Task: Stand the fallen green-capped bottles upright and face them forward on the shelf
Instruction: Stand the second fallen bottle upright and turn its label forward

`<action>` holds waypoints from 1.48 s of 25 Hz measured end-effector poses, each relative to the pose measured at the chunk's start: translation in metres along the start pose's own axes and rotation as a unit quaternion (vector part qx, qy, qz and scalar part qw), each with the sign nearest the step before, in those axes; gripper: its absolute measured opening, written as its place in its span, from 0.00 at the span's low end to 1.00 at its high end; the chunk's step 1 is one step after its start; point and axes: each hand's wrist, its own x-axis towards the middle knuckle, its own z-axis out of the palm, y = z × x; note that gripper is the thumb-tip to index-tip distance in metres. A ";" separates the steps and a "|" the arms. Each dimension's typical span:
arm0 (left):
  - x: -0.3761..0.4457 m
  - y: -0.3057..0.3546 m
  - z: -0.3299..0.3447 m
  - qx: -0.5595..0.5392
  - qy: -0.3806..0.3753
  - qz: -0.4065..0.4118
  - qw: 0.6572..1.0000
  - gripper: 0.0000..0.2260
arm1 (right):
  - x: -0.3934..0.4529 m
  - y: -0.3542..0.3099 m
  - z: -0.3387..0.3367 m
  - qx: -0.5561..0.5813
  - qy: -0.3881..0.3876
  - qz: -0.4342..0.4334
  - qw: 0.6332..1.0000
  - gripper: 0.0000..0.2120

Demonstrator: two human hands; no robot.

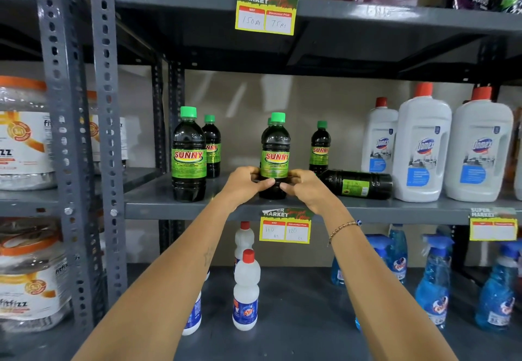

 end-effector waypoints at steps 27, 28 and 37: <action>-0.039 0.008 -0.005 0.002 0.036 0.056 0.998 0.24 | -0.038 0.000 -0.006 0.000 -0.034 -0.059 0.998 0.21; -0.040 0.008 -0.006 0.007 0.033 0.058 0.998 0.24 | -0.038 -0.001 -0.006 -0.004 -0.036 -0.059 0.998 0.21; -0.074 -0.002 0.021 0.081 0.231 0.247 0.937 0.13 | -0.051 0.016 -0.027 -0.014 0.145 -0.068 0.987 0.13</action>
